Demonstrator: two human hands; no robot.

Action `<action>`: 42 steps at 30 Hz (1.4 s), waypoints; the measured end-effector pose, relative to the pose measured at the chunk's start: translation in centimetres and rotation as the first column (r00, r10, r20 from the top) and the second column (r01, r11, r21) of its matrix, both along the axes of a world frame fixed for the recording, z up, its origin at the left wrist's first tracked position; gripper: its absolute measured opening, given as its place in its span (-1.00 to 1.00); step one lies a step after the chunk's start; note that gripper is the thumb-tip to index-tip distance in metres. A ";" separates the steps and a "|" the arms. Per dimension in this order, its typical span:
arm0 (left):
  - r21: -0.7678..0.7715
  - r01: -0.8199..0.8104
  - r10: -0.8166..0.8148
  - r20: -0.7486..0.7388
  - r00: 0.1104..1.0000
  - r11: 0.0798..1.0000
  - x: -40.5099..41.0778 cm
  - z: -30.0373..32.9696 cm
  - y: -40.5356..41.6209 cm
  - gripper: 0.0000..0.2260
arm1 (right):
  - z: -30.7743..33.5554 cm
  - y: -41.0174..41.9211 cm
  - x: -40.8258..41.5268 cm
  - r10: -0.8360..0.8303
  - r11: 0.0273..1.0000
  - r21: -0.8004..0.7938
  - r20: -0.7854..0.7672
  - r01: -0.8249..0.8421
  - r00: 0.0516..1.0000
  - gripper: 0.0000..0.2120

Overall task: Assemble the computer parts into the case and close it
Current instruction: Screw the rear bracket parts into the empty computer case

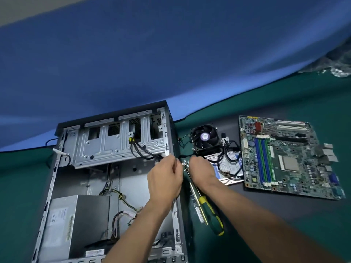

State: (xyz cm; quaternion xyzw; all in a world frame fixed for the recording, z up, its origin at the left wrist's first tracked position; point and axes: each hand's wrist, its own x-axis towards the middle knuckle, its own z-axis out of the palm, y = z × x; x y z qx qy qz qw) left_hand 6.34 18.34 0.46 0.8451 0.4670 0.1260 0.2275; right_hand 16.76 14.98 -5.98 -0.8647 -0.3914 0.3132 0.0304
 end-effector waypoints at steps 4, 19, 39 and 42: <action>0.023 0.004 -0.004 0.012 1.000 1.000 0.0 -0.1 0.1 -0.51 | -0.8 0.9 0.5 0.061 0.998 -0.036 0.063 -0.058 0.996 -0.71; 0.042 -0.039 0.038 0.030 0.999 0.998 -0.1 0.1 -0.5 -0.52 | -1.0 0.8 1.0 0.107 0.993 -0.048 0.053 -0.104 0.993 -0.82; 0.014 -0.120 0.119 0.046 0.992 0.993 -0.4 -0.2 -1.4 -0.54 | -2.9 -0.1 1.0 -0.002 0.989 0.150 0.100 -0.013 0.995 -0.74; 0.012 -0.119 0.118 0.055 0.991 0.993 -0.4 -0.3 -1.4 -0.53 | -3.0 0.2 0.8 0.012 0.993 0.115 0.137 -0.028 0.991 -0.74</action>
